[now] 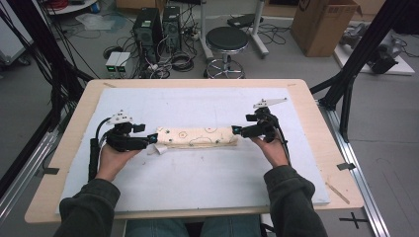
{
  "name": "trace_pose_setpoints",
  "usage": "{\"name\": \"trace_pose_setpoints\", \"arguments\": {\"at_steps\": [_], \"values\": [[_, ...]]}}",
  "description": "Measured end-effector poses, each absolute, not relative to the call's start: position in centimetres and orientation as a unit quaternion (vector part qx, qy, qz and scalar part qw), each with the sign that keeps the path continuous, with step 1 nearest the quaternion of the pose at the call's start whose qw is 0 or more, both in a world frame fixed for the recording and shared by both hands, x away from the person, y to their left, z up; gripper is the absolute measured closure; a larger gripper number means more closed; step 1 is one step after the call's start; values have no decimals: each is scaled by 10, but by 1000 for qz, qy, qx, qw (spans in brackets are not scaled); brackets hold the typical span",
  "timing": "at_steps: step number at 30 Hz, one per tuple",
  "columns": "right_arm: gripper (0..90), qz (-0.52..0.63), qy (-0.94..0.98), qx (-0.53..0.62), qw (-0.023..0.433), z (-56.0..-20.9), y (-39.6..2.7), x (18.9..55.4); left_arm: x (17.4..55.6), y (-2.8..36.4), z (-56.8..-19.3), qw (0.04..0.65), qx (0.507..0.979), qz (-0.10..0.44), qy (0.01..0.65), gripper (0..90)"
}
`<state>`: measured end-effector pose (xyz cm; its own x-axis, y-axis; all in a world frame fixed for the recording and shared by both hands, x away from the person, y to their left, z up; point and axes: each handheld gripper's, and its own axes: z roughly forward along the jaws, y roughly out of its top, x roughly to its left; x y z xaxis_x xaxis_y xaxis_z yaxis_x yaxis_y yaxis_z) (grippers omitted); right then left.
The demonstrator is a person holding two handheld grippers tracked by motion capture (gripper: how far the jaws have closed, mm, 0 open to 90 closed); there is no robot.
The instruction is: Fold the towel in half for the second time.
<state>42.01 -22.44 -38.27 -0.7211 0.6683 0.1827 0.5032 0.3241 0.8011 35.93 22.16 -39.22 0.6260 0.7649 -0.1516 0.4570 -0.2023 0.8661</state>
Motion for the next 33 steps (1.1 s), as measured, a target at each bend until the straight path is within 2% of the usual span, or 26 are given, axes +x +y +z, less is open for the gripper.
{"name": "trace_pose_setpoints", "arguments": {"at_steps": [15, 33], "values": [[122, 458, 809, 355, 98, -376, -228, 406, 342, 221, -383, 487, 767, 169, 382, 281], [122, 459, 814, 339, 103, -372, -230, 387, 320, 228, -389, 485, 771, 169, 377, 271]]}}
